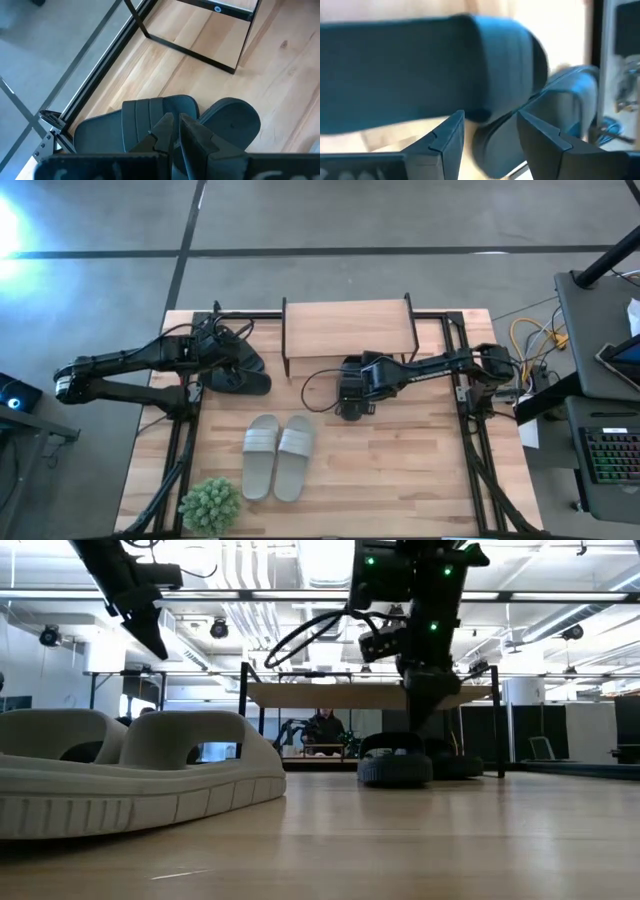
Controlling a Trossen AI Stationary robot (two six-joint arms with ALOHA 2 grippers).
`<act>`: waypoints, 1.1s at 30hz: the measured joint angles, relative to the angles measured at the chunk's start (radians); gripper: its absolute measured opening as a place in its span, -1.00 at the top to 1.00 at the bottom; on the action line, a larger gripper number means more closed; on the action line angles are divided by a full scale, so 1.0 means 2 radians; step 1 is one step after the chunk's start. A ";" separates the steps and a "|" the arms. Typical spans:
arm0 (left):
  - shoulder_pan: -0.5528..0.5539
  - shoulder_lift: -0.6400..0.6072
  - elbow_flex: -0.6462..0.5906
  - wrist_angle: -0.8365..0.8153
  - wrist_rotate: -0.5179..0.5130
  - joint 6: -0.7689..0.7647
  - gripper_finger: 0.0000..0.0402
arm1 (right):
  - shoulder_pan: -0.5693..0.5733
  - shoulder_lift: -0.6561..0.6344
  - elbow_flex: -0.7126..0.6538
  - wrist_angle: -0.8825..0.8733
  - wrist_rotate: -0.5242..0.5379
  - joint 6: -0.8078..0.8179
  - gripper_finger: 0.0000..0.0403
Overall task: Pick and place slides into the shelf
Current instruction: Put the black slide under the shelf
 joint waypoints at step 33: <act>0.000 -0.004 -0.004 0.001 0.001 0.015 0.93 | 0.088 0.097 0.009 0.131 -0.021 0.288 0.94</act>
